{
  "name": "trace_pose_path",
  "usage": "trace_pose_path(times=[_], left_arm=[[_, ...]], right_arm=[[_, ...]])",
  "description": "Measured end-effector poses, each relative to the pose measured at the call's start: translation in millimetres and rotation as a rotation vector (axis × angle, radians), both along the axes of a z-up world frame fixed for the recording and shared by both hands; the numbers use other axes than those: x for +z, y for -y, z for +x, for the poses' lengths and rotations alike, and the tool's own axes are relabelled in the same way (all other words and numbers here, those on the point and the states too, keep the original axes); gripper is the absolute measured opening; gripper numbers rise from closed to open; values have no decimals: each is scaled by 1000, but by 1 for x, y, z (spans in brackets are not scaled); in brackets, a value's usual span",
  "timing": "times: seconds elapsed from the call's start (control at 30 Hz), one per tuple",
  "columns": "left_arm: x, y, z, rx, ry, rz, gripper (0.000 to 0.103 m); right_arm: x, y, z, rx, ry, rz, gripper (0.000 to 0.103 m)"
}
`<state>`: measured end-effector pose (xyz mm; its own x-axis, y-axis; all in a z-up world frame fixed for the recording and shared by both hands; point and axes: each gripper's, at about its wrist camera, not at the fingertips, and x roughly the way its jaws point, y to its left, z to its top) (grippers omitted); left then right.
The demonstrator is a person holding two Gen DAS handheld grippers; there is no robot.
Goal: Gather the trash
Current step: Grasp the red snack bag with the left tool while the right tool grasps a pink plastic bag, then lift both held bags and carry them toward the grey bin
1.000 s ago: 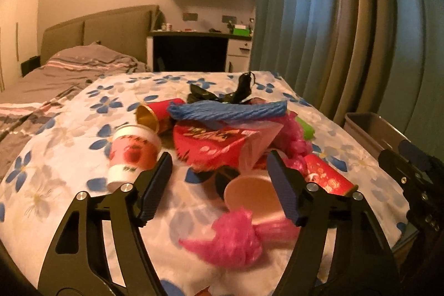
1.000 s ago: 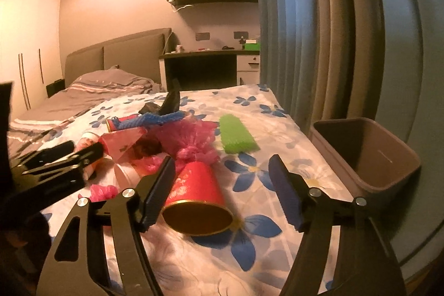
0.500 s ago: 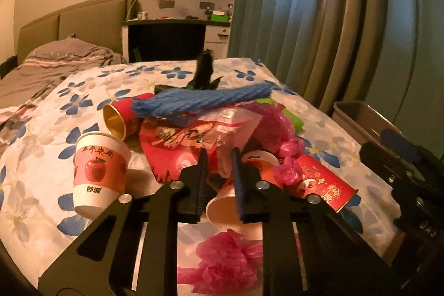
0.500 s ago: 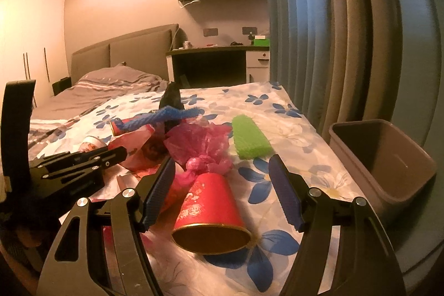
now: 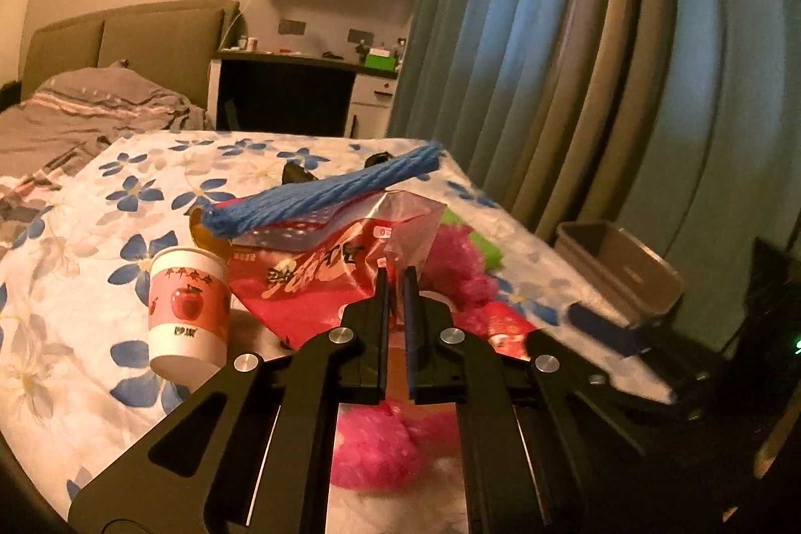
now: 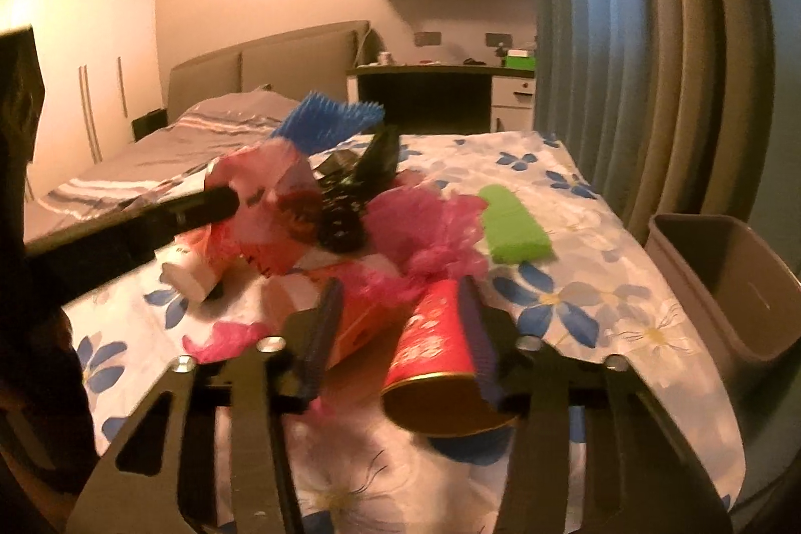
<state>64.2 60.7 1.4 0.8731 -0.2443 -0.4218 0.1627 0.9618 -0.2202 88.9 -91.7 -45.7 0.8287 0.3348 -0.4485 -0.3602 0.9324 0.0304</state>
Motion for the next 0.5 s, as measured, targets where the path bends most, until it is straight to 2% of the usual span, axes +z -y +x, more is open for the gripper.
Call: trace_pose_path(times=[0.3,0.5], left_arm=[[13,2,-21,-72,23,-56,4],[36,8,-49,-131,93,-83,4]], right_arm=[[2,5,-7,-12,4,18,41],[2,11,-13,6,-14,50,41]])
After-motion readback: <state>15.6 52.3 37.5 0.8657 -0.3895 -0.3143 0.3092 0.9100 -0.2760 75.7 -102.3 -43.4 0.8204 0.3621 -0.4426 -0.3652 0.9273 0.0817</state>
